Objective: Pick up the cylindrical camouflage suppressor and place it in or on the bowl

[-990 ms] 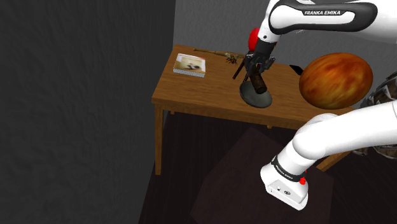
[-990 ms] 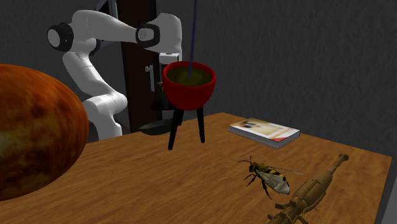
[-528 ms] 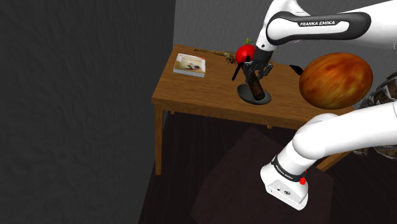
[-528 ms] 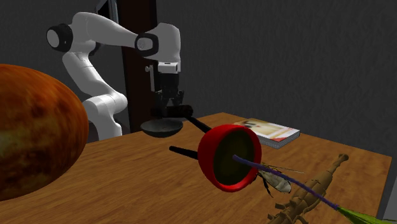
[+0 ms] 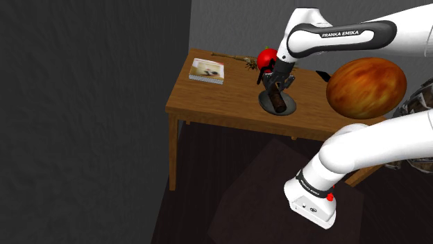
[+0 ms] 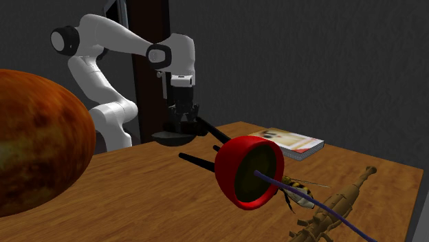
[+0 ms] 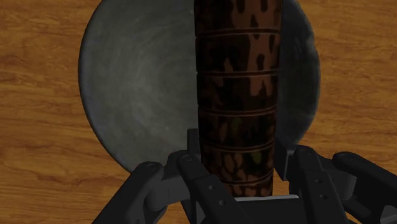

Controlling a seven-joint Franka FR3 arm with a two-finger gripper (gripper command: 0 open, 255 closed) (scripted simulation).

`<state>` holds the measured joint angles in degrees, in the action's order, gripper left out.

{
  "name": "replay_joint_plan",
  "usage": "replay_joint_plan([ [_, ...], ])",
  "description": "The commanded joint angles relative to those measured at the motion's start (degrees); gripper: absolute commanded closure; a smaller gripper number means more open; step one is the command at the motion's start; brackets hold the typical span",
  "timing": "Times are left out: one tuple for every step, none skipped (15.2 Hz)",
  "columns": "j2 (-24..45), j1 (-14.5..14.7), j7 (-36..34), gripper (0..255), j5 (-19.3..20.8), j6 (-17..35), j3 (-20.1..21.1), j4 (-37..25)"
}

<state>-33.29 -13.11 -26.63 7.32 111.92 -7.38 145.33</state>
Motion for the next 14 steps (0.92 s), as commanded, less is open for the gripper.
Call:
replay_joint_plan([
  [0.1, 0.0, 0.0, 255, 0.0, 0.0, 0.0, 0.3],
  [0.1, 0.0, 0.0, 255, 0.0, 0.0, 0.0, 0.3],
  [0.1, 0.0, 0.0, 255, 0.0, 0.0, 0.0, 0.3],
  [0.1, 0.0, 0.0, 255, 0.0, 0.0, 0.0, 0.3],
  [0.2, 0.1, 0.0, 0, -0.1, -0.1, 0.0, 0.2],
  [0.2, 0.1, 0.0, 0, -0.1, -0.1, 0.0, 0.1],
  [0.3, 0.1, 0.0, 0, -0.1, 0.0, 0.0, 0.1],
  [0.3, 0.1, 0.0, 0, -0.1, 0.0, 0.0, 0.1],
  [0.3, 0.1, 0.0, 0, -0.1, 0.0, 0.0, 0.1],
  [0.1, 0.0, 0.0, 0, 0.0, 0.0, 0.0, 0.3],
  [-0.3, 0.1, 0.0, 0, -0.2, -2.1, 0.2, -1.4],
  [-0.6, 0.2, 0.0, 0, -0.4, -4.1, 0.4, -3.1],
  [-0.8, 0.3, 0.1, 0, -0.5, -6.1, 0.6, -4.9],
  [-0.9, 0.3, 0.1, 0, -0.6, -7.6, 0.7, -6.3],
])
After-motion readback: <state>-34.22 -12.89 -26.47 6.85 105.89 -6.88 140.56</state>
